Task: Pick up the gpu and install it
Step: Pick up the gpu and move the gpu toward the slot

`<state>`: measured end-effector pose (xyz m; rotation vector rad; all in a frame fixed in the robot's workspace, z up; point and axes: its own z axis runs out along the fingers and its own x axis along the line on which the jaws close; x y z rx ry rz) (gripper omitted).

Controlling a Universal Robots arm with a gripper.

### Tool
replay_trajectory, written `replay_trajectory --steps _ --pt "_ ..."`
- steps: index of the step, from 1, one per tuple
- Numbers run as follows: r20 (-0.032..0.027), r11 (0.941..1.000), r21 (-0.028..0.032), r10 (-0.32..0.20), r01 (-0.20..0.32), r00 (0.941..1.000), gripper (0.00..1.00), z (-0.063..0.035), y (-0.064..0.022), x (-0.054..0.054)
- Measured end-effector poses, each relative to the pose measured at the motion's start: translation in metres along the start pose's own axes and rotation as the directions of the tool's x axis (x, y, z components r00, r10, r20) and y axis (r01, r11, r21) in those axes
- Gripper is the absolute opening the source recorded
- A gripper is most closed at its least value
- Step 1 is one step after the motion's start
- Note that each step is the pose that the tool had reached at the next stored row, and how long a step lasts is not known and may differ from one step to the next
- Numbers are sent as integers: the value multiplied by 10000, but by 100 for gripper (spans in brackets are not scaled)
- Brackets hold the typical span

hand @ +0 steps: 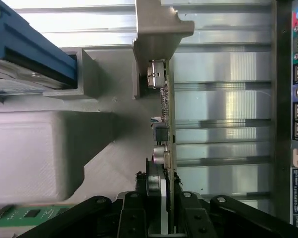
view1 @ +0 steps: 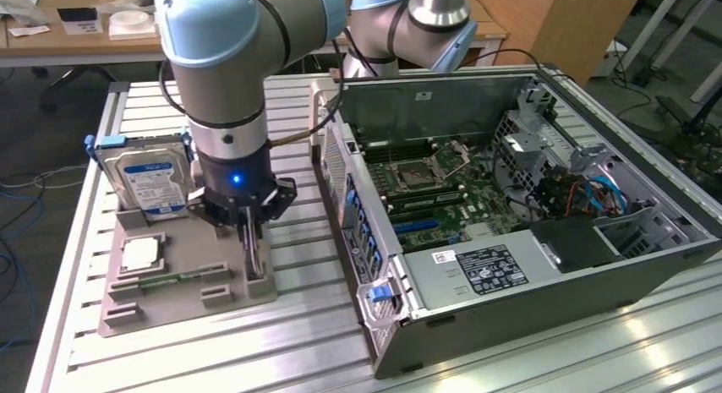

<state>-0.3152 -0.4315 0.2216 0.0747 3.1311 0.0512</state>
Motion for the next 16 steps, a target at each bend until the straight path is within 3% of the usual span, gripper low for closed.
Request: replay_trajectory --steps 16 --pt "0 10000 0 0 0 10000 28 -711 23 -6"
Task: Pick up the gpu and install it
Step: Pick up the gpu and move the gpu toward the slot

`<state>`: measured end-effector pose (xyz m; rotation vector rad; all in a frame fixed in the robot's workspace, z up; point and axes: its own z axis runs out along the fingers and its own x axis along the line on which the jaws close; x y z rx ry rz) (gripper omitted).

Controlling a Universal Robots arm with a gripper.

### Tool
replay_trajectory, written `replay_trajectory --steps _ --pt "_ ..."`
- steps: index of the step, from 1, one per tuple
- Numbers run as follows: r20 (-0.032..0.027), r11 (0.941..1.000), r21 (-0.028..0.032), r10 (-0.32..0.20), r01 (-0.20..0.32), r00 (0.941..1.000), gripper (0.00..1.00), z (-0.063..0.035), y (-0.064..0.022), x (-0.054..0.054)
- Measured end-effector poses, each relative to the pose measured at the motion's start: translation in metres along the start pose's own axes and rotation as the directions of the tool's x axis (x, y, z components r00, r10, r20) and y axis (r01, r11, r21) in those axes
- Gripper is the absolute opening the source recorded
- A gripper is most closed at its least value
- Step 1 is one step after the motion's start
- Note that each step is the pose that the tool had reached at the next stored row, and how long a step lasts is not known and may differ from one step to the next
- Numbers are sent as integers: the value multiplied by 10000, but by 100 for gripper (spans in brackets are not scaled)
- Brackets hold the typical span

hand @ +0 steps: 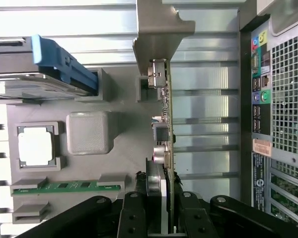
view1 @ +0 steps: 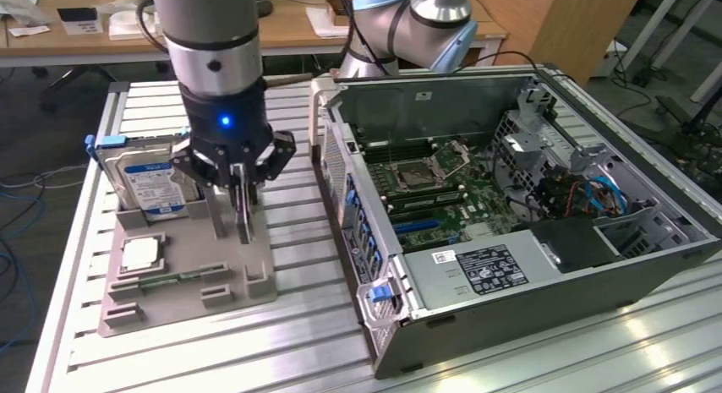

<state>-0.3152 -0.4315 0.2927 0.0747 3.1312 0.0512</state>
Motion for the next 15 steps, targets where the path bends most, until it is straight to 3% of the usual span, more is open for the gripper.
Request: replay_trajectory --steps 15 --pt "0 10000 0 0 0 10000 28 -682 23 -6"
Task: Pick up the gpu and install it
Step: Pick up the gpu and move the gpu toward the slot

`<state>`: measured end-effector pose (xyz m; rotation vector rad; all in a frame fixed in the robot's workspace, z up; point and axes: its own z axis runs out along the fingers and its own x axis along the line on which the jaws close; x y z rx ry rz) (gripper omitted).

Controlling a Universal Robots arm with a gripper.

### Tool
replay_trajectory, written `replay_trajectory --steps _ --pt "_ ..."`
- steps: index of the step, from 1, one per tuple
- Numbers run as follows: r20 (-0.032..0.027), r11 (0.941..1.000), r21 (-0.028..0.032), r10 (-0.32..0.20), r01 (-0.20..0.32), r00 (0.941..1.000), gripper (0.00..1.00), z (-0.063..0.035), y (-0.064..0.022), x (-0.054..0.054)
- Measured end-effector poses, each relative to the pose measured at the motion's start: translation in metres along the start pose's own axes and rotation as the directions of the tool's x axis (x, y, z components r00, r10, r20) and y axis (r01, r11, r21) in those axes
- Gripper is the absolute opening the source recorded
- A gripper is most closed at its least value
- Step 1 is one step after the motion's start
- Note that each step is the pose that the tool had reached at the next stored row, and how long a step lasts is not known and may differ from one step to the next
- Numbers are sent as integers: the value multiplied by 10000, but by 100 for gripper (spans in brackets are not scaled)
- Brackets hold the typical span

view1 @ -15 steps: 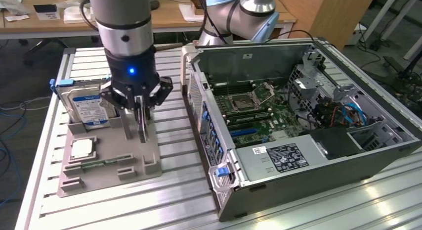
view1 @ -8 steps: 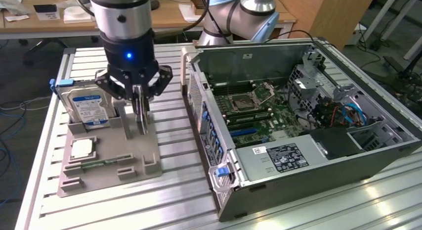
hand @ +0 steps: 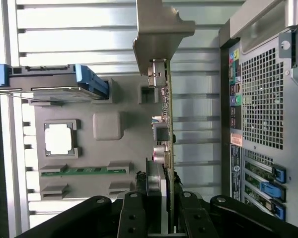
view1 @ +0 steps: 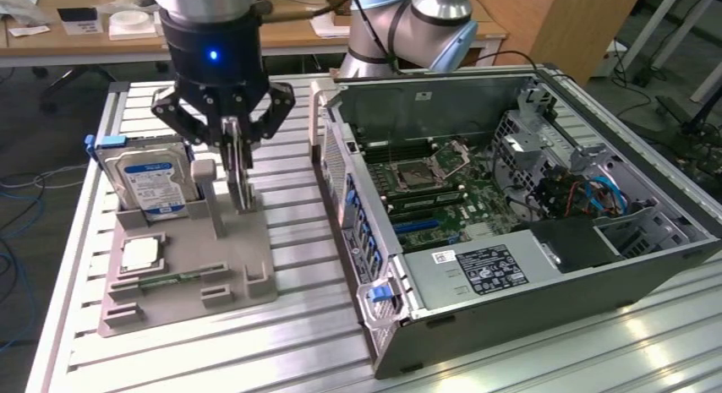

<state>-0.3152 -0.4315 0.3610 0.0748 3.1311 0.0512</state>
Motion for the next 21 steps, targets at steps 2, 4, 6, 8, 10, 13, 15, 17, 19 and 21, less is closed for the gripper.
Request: replay_trajectory --steps 2,4,6,8,10,13,15,17,19,21 --pt "0 10000 1 0 0 10000 28 -90 3 -1" --pt "0 10000 0 1 -1 10000 28 -182 6 -1" --pt "-1 10000 1 -1 1 10000 28 -270 9 -2" --pt "-13 10000 1 -43 43 10000 28 -325 12 -3" --pt "-57 9999 1 -165 165 9998 28 -354 13 -3" --pt "-109 9995 2 -326 326 9994 28 -409 16 -4" --pt "-111 9994 0 -339 339 9994 28 -485 18 -5" --pt "-111 9994 1 -346 346 9993 28 -571 21 -6" --pt "-111 9994 0 -350 350 9993 28 -641 23 -6" --pt "-110 9994 -1 -350 350 9993 28 -641 23 -6"
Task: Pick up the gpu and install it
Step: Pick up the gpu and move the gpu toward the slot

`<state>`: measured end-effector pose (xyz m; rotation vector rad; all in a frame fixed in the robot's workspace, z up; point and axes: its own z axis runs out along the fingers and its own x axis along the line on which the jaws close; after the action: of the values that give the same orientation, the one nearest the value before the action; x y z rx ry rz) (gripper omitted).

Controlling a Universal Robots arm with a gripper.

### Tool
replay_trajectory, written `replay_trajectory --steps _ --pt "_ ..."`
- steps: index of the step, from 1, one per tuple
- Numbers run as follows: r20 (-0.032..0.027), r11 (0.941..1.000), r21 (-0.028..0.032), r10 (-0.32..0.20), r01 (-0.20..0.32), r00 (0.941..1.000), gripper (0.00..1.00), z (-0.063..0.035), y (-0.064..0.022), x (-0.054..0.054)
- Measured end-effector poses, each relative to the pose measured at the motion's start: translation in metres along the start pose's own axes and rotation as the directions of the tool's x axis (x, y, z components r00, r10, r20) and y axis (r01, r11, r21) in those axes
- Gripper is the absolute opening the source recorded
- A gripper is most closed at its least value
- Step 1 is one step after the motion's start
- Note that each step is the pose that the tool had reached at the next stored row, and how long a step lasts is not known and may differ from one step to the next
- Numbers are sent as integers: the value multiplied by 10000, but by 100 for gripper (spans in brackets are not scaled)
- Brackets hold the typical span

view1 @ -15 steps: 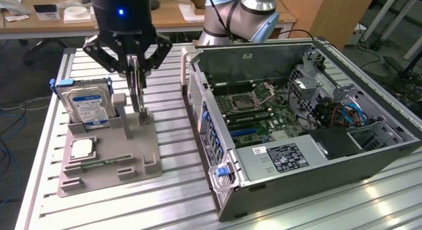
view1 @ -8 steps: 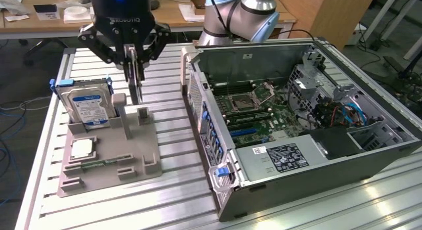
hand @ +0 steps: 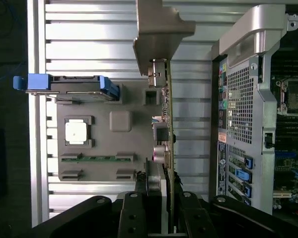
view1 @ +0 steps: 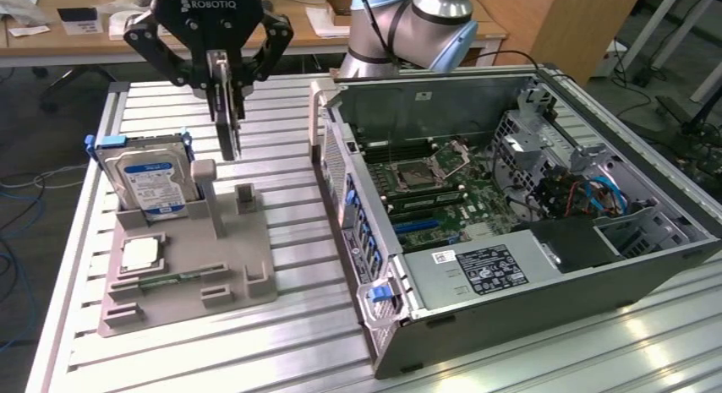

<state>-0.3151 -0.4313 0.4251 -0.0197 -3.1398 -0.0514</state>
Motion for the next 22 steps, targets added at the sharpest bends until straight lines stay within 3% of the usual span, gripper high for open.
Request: replay_trajectory --steps 8,22 --pt "-1 10000 1 0 0 10000 28 -1 1 -62" --pt "-1 10000 0 1 -1 10000 28 -1 6 -481"
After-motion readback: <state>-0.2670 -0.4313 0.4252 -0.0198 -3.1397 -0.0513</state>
